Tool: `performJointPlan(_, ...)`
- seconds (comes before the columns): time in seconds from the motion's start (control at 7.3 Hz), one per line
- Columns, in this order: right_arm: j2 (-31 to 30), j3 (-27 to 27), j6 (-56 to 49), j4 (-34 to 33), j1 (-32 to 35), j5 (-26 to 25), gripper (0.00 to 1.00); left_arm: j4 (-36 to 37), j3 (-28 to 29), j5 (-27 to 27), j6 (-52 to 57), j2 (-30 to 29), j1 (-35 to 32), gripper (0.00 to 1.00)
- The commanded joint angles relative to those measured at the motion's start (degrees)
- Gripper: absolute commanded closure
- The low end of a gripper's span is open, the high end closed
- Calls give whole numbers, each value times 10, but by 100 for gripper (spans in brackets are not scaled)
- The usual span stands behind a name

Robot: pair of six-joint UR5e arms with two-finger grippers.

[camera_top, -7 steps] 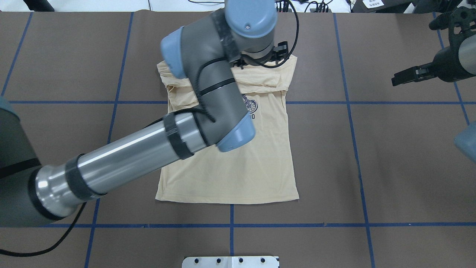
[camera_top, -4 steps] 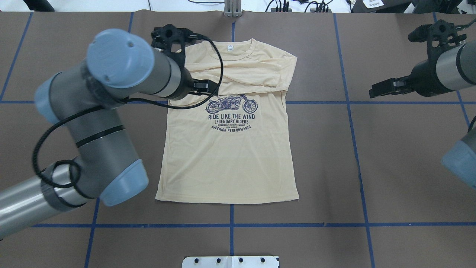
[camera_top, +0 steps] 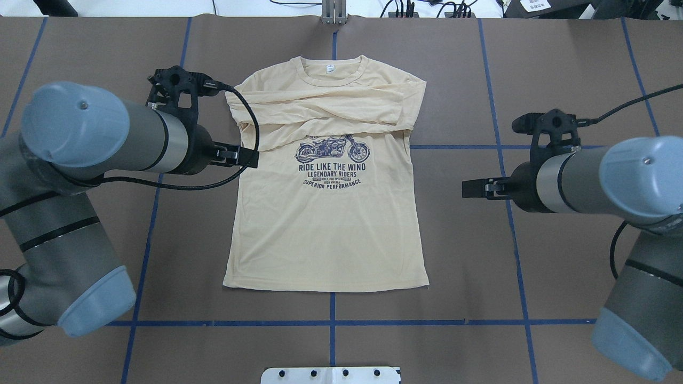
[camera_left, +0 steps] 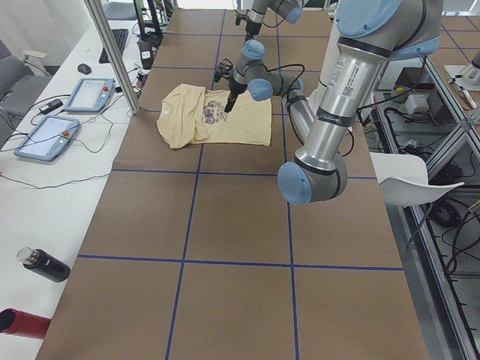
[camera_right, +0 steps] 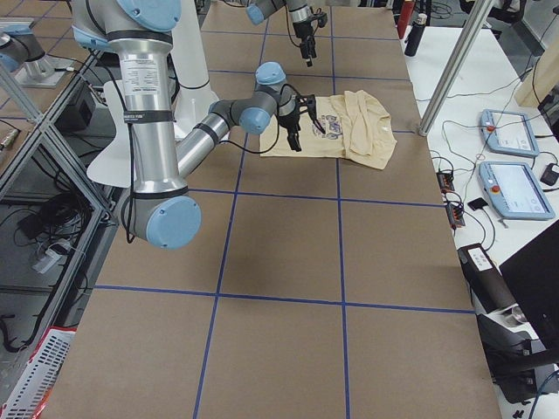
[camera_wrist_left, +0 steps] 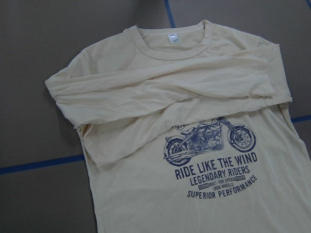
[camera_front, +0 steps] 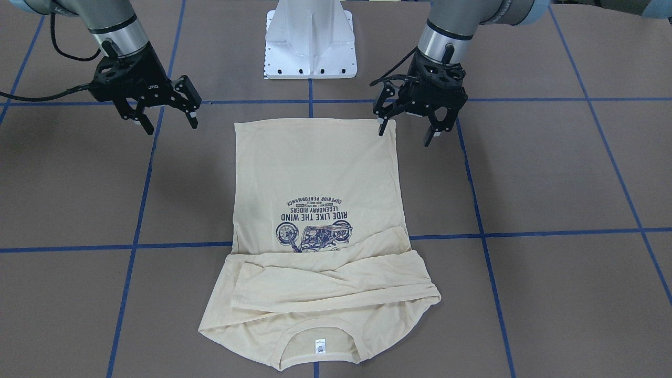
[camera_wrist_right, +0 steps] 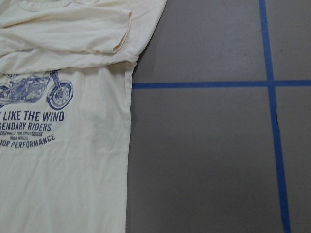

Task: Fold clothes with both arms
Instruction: 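Open the left gripper and lower both grippers to the hem corners nearest the robot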

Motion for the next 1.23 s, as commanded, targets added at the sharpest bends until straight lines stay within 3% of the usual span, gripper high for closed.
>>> performJointPlan(0.0, 1, 18, 50, -44, -76, -61, 0, -11, -1, 53, -71, 37, 86, 0)
performJointPlan(0.27, 2, 17, 96, -64, -106, -108, 0, -12, 15, 62, -121, 51, 135, 0)
performJointPlan(0.68, 28, 13, 97, -81, -110, -116, 0, -53, 71, 90, -163, 55, 170, 2)
performJointPlan(1.1, 28, 9, 97, -81, -110, -117, 0, -72, 85, 89, -166, 55, 170, 44)
